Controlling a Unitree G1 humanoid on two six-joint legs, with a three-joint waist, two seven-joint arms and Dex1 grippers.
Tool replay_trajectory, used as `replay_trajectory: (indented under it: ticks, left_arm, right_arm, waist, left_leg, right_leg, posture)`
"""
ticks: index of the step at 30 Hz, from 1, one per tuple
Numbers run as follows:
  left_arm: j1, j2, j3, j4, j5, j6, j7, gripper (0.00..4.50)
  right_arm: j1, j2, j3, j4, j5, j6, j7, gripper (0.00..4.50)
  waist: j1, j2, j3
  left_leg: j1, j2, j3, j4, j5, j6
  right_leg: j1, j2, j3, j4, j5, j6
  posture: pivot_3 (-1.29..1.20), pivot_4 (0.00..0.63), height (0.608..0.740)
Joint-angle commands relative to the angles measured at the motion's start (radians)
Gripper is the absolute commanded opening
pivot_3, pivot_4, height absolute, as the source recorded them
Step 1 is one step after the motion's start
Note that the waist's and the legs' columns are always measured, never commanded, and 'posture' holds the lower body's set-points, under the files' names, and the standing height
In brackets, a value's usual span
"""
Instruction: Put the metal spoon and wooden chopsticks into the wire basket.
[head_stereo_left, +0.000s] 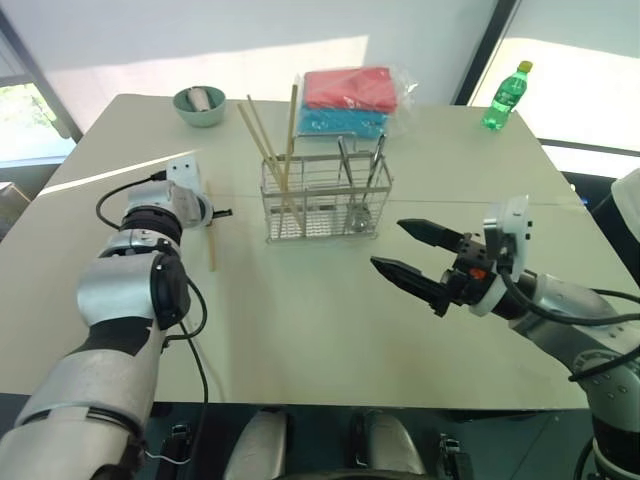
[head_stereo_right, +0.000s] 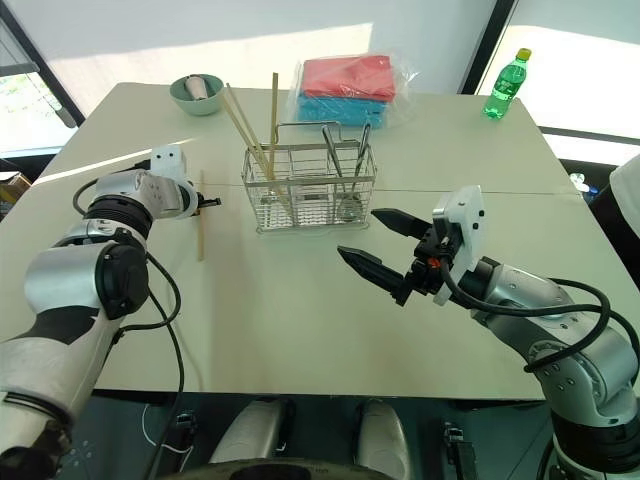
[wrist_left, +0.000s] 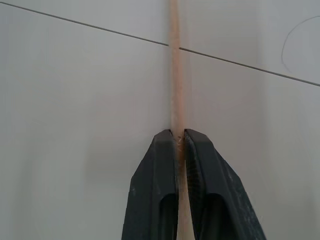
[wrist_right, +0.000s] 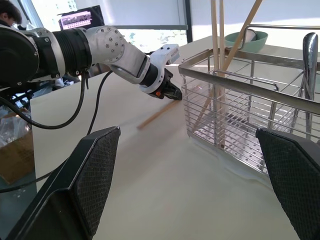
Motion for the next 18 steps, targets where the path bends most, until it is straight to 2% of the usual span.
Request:
replay_trajectory:
  ticks: [1,7,10,14,18]
  left_arm:
    - [-0.012,0.002,0.015,0.001,-0.003,0.009,-0.001,0.08]
    - [-0.073,0.033,0.000,-0.048,0.006,-0.109,-0.078,0.08]
    - [-0.103,0.069,-0.013,-0.103,0.021,-0.256,-0.098,0.08]
    - [-0.116,0.090,0.082,-0.310,-0.084,-0.588,-0.193,0.08]
    - [-0.095,0.040,0.120,-0.503,-0.182,-0.645,-0.284,0.08]
  right_arm:
    - [-0.018,-0.008,-0.024,-0.022,0.012,-0.016,0.002,4.50]
    - [-0.023,-0.026,-0.029,0.001,0.004,-0.015,0.032,4.50]
    - [-0.045,-0.041,-0.041,0.008,0.028,0.001,0.028,4.50]
    - [-0.060,-0.056,-0.050,0.002,0.063,0.028,0.008,4.50]
    - [-0.053,-0.072,-0.055,-0.025,0.097,0.050,-0.007,4.50]
  waist:
    - [-0.001,0.000,0.000]
    - [-0.001,0.000,0.000]
    - [-0.003,-0.001,0.001]
    - [-0.002,0.000,0.001]
    - [0.001,0.001,0.000]
  left_leg:
    - [0.000,0.000,0.000,0.000,0.000,0.000]
    - [0.000,0.000,0.000,0.000,0.000,0.000]
    - [-0.001,0.000,0.000,0.000,0.000,0.000]
    - [-0.001,0.002,0.000,-0.001,0.000,-0.001]
    - [-0.001,0.001,0.002,-0.001,0.002,-0.005]
  right_leg:
    - [0.000,0.000,0.000,0.000,0.000,0.000]
    - [0.000,0.000,0.000,0.000,0.000,0.000]
    - [-0.001,0.000,0.000,0.000,0.000,0.000]
    - [-0.002,0.000,0.000,-0.001,0.000,0.000]
    - [-0.001,-0.002,0.000,-0.003,0.000,-0.001]
  posture:
    - [0.00,0.150,0.667]
    - [0.00,0.150,0.667]
    - [0.00,0.150,0.667]
    - [0.00,0.150,0.667]
    - [0.00,0.150,0.667]
